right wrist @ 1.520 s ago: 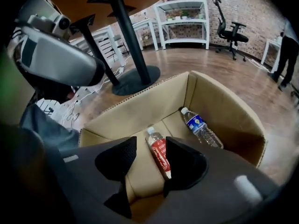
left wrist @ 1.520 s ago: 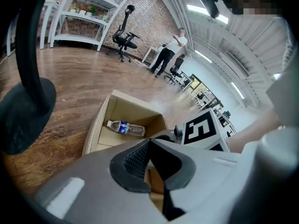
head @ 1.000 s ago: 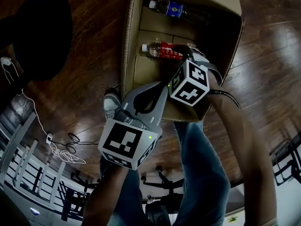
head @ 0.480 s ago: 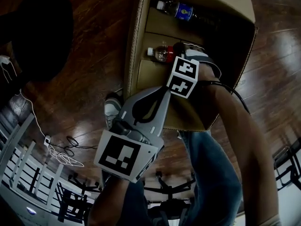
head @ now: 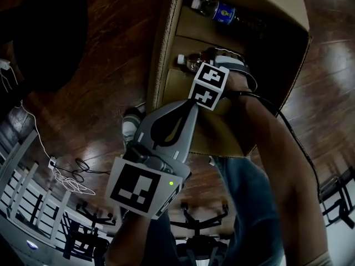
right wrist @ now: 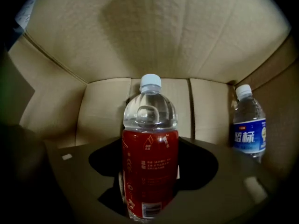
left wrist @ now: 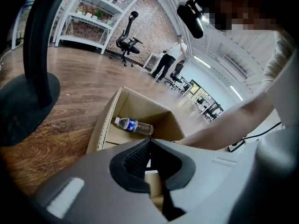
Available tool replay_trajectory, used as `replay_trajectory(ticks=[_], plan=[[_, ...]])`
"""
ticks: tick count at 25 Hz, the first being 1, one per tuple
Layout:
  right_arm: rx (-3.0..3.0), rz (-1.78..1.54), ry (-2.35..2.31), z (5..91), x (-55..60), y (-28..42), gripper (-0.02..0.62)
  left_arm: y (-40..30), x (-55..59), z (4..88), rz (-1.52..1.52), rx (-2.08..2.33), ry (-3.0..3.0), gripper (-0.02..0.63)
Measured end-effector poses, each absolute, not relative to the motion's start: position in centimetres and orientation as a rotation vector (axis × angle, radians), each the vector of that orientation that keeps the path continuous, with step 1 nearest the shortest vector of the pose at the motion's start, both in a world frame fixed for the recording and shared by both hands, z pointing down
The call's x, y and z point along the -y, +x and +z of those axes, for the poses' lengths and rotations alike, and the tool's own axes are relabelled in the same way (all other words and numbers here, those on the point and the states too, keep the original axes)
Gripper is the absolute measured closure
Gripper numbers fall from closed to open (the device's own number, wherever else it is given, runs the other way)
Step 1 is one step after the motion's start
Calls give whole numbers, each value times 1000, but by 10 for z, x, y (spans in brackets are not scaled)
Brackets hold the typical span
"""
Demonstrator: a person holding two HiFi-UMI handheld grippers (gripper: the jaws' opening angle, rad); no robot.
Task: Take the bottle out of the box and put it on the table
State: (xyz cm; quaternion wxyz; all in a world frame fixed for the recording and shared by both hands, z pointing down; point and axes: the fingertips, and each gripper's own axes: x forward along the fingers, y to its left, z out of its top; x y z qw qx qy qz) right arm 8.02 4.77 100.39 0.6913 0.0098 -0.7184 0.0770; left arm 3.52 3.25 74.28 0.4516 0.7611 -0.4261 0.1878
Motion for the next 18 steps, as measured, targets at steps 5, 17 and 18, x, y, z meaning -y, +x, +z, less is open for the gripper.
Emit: replay_trajectory(ticks=[5,17,18], plan=[[1614,179,34,1001,-48,82,296,26,-31,744,481,1093,1885,606],[1791,398,229,909,-37,87,295,34,-45,705,559,1088,1889,606],[1808,420,253,897,-34,87,295,36,-42,698,572,1084,1891,606]])
